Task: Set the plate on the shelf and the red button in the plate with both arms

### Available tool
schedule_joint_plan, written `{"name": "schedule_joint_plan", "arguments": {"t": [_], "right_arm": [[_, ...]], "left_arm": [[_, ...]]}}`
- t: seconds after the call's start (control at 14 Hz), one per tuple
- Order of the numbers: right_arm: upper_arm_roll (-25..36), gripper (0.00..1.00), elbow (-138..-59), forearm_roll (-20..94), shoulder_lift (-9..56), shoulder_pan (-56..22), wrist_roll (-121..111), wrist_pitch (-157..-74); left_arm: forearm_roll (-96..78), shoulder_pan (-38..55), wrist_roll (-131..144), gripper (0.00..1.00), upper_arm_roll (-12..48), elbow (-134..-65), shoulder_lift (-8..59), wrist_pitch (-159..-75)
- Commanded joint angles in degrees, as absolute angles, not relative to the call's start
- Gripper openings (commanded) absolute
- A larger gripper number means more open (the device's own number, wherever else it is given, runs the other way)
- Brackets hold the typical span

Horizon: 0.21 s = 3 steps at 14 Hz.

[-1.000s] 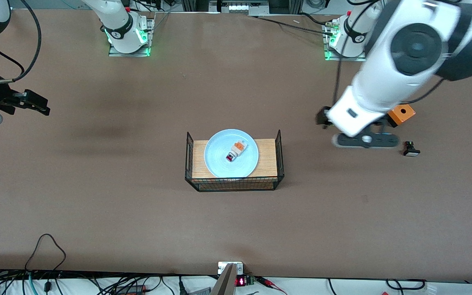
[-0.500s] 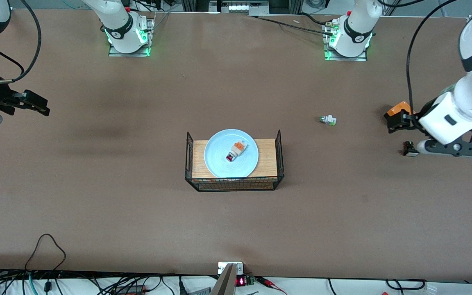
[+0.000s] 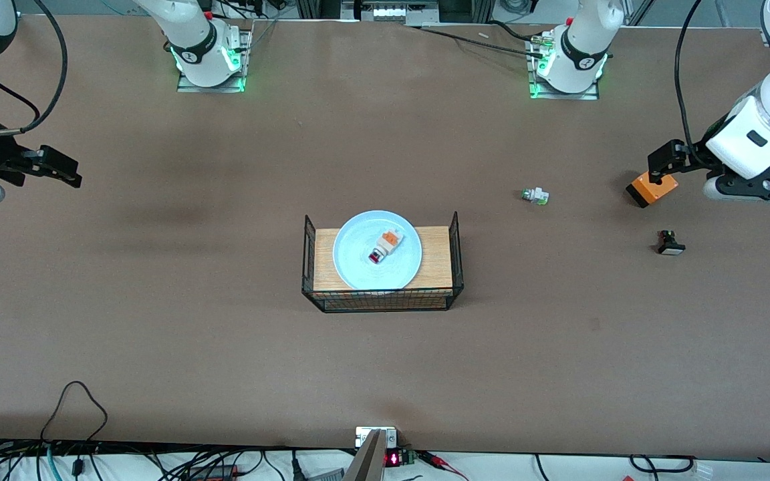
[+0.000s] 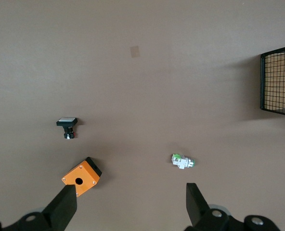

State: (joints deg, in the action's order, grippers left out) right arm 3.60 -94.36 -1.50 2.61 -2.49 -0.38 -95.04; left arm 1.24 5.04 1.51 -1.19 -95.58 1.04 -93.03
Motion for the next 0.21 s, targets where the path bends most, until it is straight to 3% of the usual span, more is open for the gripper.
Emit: {"name": "schedule_joint_plan", "arguments": {"t": [0.0, 0.14], "right_arm": [[3.52, 1.00, -94.04, -1.41, 2.11, -2.37, -1.05, -93.87], [3.52, 1.00, -94.04, -1.41, 2.11, -2.37, -1.05, -93.87]], "left_arm": [[1.23, 5.63, 0.44, 1.00, -2.20, -94.04, 1.49, -91.32], [1.23, 5.71, 0.35, 1.00, -2.11, -94.04, 1.49, -91.14]]}}
